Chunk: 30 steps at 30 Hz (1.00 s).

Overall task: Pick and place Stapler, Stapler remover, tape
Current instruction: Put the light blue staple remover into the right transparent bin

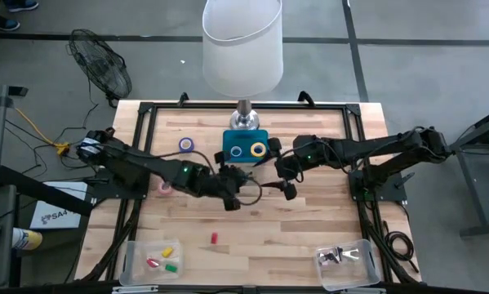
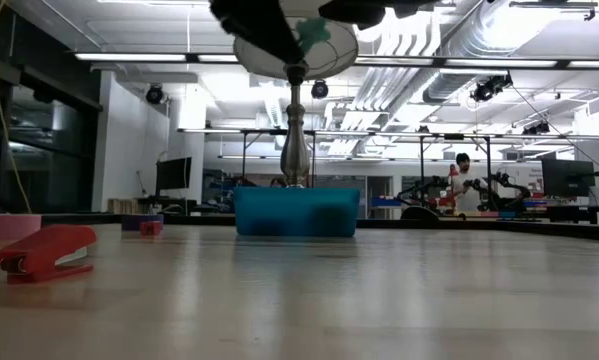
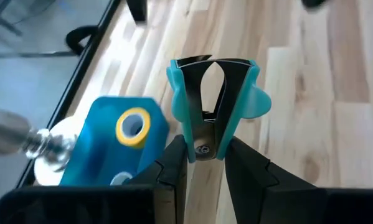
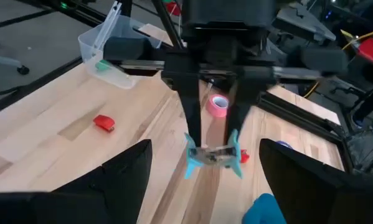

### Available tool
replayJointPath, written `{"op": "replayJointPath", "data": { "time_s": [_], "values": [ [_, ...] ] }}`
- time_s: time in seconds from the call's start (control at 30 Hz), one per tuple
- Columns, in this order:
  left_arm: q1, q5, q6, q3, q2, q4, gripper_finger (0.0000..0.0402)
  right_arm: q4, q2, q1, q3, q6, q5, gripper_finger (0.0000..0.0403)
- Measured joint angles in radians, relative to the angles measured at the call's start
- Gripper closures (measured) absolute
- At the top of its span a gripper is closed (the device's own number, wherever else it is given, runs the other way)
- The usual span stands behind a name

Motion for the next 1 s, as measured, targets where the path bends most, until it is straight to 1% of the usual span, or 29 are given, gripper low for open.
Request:
{"op": "replayJointPath", "data": {
  "time_s": [0.13,0.23,0.6,0.83,1.0],
  "values": [
    [0.024,0.045,0.069,0.002,0.000,0.060,0.0324,-0.001,0.000,0.013,0.000,-0.061,0.062,0.0114],
    [0.027,0.056,0.076,0.003,0.000,0.071,0.0324,-0.001,0.000,0.016,0.000,-0.101,0.103,0.0114],
    [0.025,0.056,0.074,0.003,0.000,0.070,0.0324,-0.028,0.007,0.016,0.000,-0.104,0.081,0.0116],
    [0.025,0.056,0.074,0.003,0.000,0.075,0.0324,-0.022,0.040,0.019,0.000,-0.103,0.081,0.0134],
    [0.025,0.056,0.074,0.003,0.000,0.073,0.0324,0.007,0.041,0.035,0.000,-0.104,0.112,0.0149]
  ]
}}
